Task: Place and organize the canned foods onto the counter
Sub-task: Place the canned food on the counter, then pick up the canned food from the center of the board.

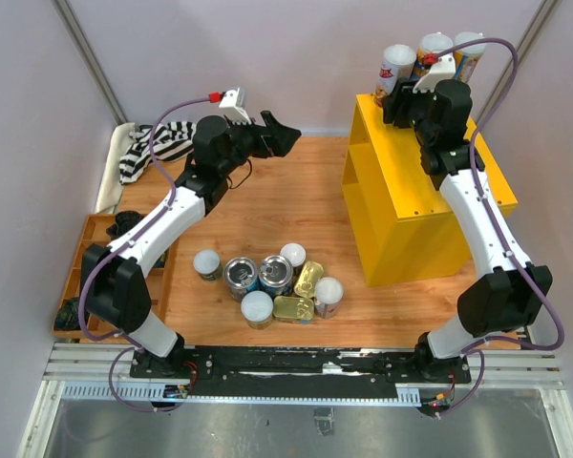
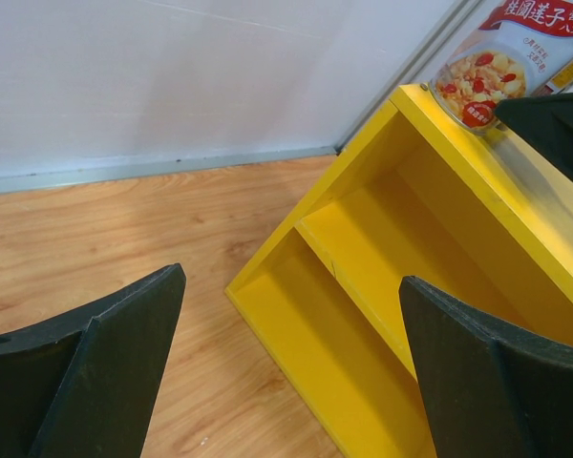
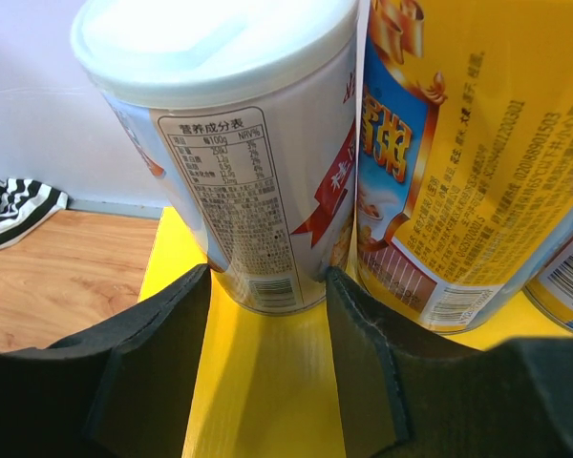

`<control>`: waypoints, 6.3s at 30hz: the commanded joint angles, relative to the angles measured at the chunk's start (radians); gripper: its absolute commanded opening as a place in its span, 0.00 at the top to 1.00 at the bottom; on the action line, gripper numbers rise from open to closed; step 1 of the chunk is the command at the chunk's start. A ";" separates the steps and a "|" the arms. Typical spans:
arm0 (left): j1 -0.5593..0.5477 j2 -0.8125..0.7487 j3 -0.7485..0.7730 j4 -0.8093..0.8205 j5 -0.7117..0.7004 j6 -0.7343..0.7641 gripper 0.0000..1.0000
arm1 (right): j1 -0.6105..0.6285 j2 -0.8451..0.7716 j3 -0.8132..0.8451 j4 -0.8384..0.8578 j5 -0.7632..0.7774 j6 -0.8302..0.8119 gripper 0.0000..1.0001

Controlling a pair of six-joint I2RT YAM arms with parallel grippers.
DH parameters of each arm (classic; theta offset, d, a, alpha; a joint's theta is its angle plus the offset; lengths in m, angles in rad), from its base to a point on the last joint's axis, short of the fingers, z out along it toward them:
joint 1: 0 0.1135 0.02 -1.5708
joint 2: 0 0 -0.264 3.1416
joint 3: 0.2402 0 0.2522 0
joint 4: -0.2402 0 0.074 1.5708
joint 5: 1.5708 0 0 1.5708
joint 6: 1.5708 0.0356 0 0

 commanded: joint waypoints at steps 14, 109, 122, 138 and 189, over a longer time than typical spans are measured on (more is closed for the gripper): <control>0.013 0.016 0.050 0.033 0.048 0.018 0.01 | 0.001 -0.071 -0.002 -0.031 0.055 -0.010 0.48; -0.241 0.543 0.691 0.332 0.251 0.348 0.15 | -0.058 -0.569 -0.287 -0.064 0.065 0.090 0.08; -0.137 -0.038 -0.044 0.519 0.190 0.229 0.06 | 0.226 -0.581 -0.281 -0.171 0.104 -0.011 0.01; -0.115 -0.419 -0.578 0.309 -0.050 0.083 0.00 | 0.790 -0.504 -0.394 -0.285 0.329 -0.133 0.02; 0.083 -0.565 -0.834 -0.040 -0.007 -0.035 0.00 | 0.873 -0.205 -0.567 -0.094 0.025 -0.109 0.02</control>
